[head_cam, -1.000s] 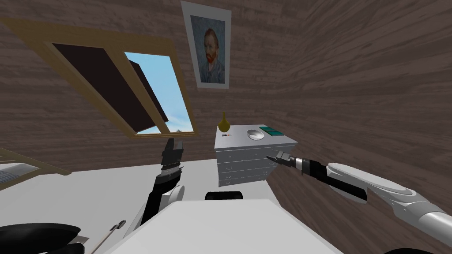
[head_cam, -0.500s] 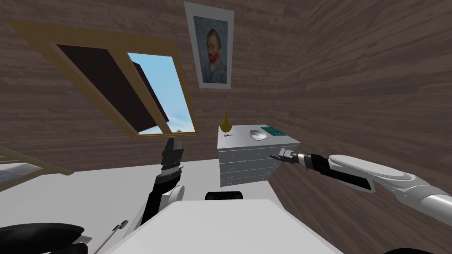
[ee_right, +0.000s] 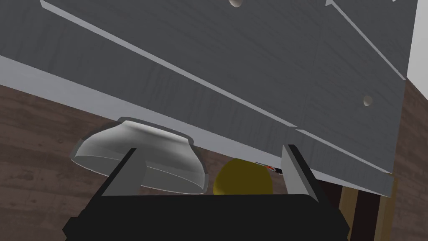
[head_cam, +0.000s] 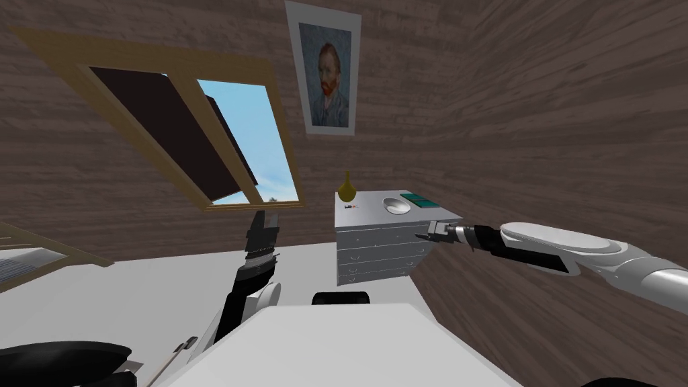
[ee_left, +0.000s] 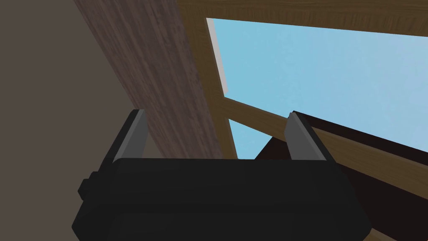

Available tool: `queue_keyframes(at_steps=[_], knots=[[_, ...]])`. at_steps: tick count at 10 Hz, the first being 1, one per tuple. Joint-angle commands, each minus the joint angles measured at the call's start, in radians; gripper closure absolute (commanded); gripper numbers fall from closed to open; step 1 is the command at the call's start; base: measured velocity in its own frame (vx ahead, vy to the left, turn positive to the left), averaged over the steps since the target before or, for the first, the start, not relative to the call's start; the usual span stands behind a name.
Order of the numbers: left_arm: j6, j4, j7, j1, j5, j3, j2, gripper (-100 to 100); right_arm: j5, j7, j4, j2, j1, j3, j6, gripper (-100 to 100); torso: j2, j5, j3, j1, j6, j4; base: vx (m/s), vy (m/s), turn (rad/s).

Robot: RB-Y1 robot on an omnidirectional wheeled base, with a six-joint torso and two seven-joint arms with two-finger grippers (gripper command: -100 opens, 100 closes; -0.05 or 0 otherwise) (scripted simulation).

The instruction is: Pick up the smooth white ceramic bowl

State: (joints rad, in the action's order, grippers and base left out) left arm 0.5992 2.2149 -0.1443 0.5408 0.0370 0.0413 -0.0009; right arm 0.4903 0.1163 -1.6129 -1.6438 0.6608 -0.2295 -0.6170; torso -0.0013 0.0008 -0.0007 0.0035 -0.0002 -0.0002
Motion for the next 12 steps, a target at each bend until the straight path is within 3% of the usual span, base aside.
queue_keyframes(at_steps=[1, 9, 11, 12], knots=[[0.000, 0.000, 0.000, 0.000, 0.000, 0.000, 0.000, 0, 0.021, -0.006, 0.036, -0.050, -0.006, -0.003, -0.010, -100, 0.000, 0.000, 0.000, 0.000, 0.000, 0.000, 0.014, 0.077, 0.010], [0.000, 0.000, 0.000, 0.000, 0.000, 0.000, 0.000, 0, 0.070, -0.022, 0.104, -0.253, 0.012, -0.034, -0.028, -100, 0.000, 0.000, 0.000, 0.000, 0.000, 0.000, 0.015, 0.047, 0.006], [0.000, 0.000, 0.000, 0.000, 0.000, 0.000, 0.000, 0, 0.096, -0.034, 0.138, -0.332, 0.024, -0.048, -0.041, -100, -0.001, 0.000, -0.001, 0.000, 0.000, 0.000, 0.036, 0.053, 0.023], [0.000, 0.000, 0.000, 0.000, 0.000, 0.000, 0.000, 0, 0.096, -0.034, 0.138, -0.342, 0.024, -0.048, -0.041, -100, -0.002, 0.000, -0.001, 0.001, 0.000, -0.001, 0.032, 0.051, 0.008]])
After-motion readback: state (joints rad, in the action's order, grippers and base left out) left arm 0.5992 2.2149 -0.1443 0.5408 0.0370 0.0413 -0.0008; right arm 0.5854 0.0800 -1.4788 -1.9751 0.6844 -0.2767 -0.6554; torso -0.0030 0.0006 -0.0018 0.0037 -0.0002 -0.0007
